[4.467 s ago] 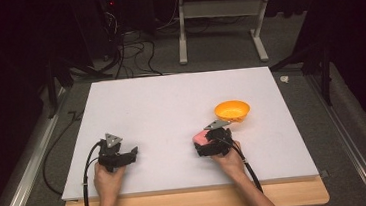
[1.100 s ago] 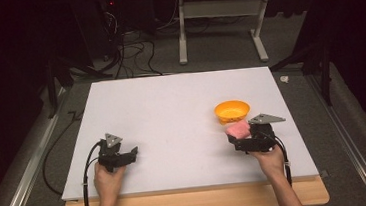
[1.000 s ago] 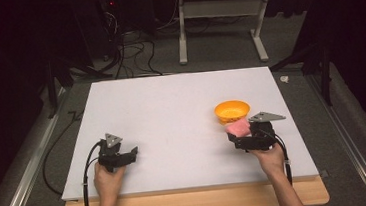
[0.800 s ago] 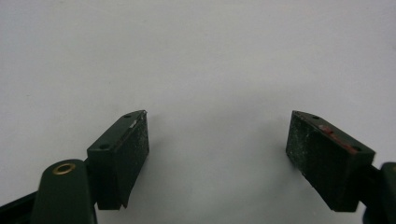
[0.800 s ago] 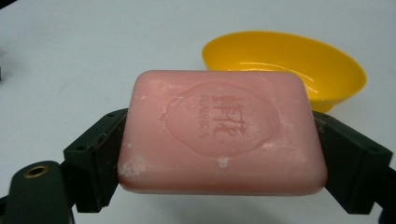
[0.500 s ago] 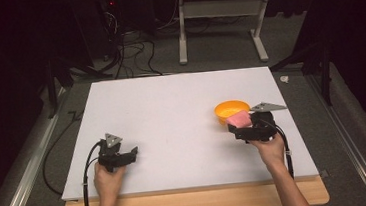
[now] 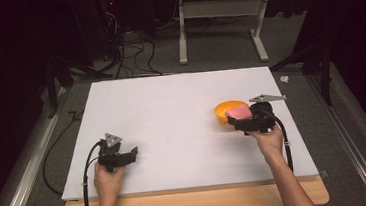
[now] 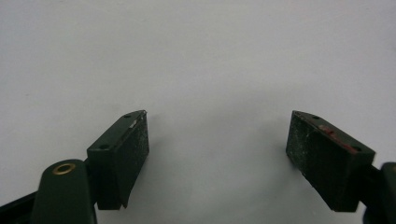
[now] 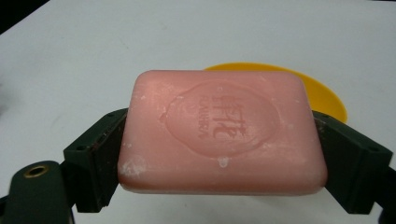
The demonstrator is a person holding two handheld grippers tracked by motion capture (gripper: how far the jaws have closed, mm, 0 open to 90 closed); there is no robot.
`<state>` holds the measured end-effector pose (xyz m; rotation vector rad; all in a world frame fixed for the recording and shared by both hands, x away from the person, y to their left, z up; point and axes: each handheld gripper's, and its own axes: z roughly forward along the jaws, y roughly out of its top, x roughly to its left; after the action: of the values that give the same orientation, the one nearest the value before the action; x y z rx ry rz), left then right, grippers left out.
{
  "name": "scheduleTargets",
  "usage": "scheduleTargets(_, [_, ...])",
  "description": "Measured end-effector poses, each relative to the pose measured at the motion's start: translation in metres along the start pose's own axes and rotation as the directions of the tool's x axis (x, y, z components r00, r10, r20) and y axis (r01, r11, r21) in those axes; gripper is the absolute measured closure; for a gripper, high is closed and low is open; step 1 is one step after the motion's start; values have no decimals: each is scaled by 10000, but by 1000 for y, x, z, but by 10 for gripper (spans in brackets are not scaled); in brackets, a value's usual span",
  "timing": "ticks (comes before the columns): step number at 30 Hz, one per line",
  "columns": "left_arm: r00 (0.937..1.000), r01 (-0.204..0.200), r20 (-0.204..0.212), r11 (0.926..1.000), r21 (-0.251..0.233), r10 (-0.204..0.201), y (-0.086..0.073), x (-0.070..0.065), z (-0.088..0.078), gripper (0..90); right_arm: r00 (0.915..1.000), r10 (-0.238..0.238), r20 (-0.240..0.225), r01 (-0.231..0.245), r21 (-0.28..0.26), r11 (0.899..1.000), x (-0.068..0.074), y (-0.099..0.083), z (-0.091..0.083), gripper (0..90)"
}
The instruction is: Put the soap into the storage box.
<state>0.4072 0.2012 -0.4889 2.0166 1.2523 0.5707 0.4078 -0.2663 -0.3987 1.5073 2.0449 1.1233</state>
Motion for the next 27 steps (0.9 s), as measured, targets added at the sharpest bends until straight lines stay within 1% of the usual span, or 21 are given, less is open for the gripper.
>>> scheduleTargets(5, [10000,9,7,10000,-3,-9,0,0,0,217,10000,21,70,-22,131,9999,-2,7,5,136])
scheduleTargets(7, [10000,-3,1,10000,-1,3,0,0,0,217,9998,-49,182,45,219,9997,-2,10,7,136])
scheduleTargets(9, [10000,10,7,10000,-3,-10,0,0,0,217,9998,10,174,-15,284,9996,-3,13,9,136])
scheduleTargets(11, [10000,2,3,10000,-1,-2,0,0,0,217,9999,140,34,-141,290,9995,-5,15,11,136])
scheduleTargets(13, [10000,3,1,10000,0,-3,0,0,0,217,9998,181,58,-182,272,9995,-6,18,13,136])
scheduleTargets(14, [10000,-1,-3,10000,-2,1,0,0,0,216,9997,231,64,-233,349,9991,-7,19,14,136])
scheduleTargets(17, [10000,7,3,10000,0,-7,0,0,0,216,9993,337,129,-343,452,9984,-9,22,18,136])
scheduleTargets(24, [10000,-7,-6,10000,-5,7,0,0,0,216,9986,381,362,-403,631,9972,-13,26,27,136])
scheduleTargets(27, [10000,-9,-10,10000,-7,9,0,0,0,216,9979,447,475,-476,619,9969,-14,28,31,136])
